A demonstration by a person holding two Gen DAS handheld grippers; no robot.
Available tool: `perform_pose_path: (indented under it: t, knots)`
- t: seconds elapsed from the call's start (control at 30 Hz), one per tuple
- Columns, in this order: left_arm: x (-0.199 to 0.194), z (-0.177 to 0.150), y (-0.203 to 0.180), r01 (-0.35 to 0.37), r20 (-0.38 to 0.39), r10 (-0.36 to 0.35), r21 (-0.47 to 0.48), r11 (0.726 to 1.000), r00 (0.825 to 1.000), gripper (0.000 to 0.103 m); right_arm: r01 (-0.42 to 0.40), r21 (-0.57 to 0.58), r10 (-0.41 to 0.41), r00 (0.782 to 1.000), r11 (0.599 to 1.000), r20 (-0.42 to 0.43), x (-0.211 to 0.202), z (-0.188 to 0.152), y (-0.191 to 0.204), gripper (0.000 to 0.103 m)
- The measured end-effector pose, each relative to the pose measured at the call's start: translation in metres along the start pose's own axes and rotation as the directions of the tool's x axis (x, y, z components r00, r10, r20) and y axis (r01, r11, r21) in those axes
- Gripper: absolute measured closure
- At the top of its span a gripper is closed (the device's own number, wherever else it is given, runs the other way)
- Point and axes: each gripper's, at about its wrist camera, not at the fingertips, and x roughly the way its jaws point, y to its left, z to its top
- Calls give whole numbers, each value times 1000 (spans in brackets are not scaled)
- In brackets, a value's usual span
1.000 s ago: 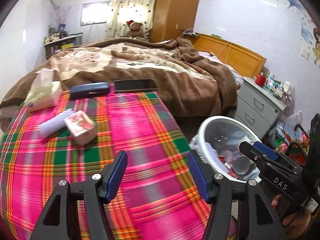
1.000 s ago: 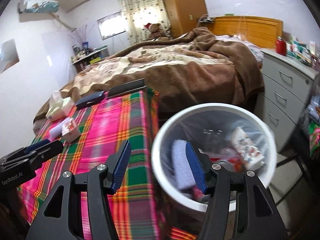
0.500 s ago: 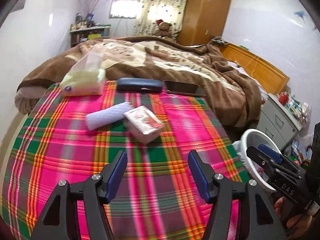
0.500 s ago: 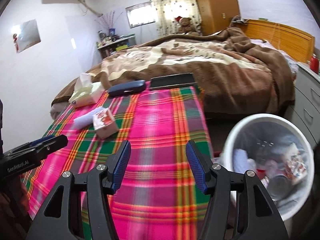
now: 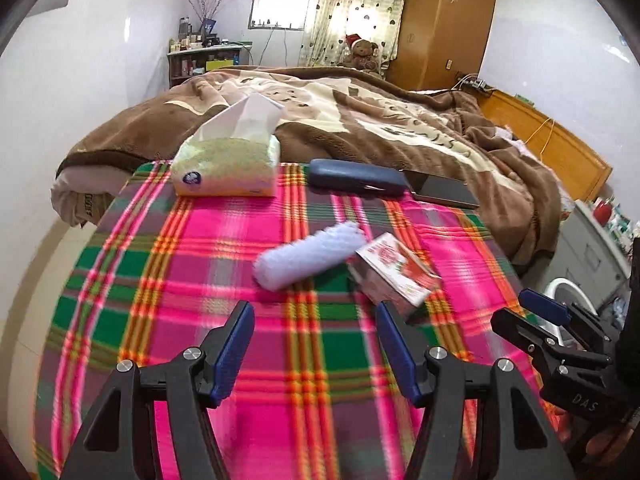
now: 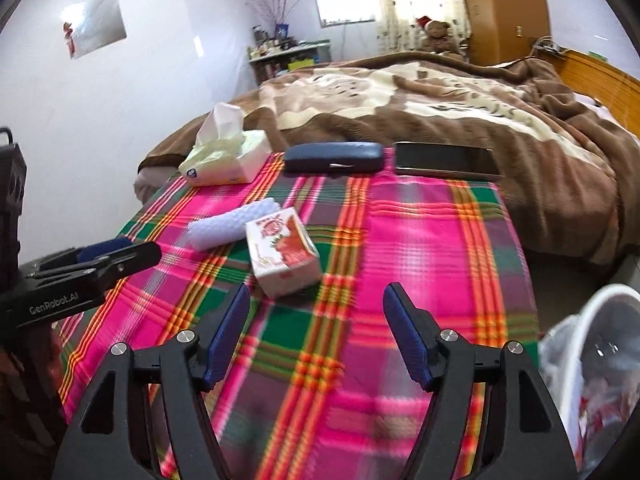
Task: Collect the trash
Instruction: 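Grasp the second foam sleeve with the left tool while the right tool grasps the strawberry milk carton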
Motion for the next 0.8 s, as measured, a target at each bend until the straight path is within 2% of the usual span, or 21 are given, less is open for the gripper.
perform_pose_path:
  t: [0.13, 0.23, 0.53, 0.67, 0.8]
  knots:
    - [15, 13, 9, -6, -15, 7, 40, 999, 1000, 40, -38, -26, 37, 998, 999, -48, 23, 8, 9, 32]
    - [25, 18, 13, 24, -30, -22, 66, 998, 999, 40, -31, -43, 28, 997, 999, -68, 37, 13, 12, 32]
    - [57, 37, 23, 31, -62, -25, 110, 993, 998, 40, -61, -103, 45, 987, 993, -155, 67, 18, 18, 32]
    - [76, 42, 21, 75, -102, -61, 136, 988, 993, 40, -29, -96, 11, 984, 995, -178, 77, 18, 13, 32]
    - [91, 44, 12, 89, -133, -66, 178, 980, 989, 40, 1, -99, -20, 981, 995, -195, 77, 18, 5, 32]
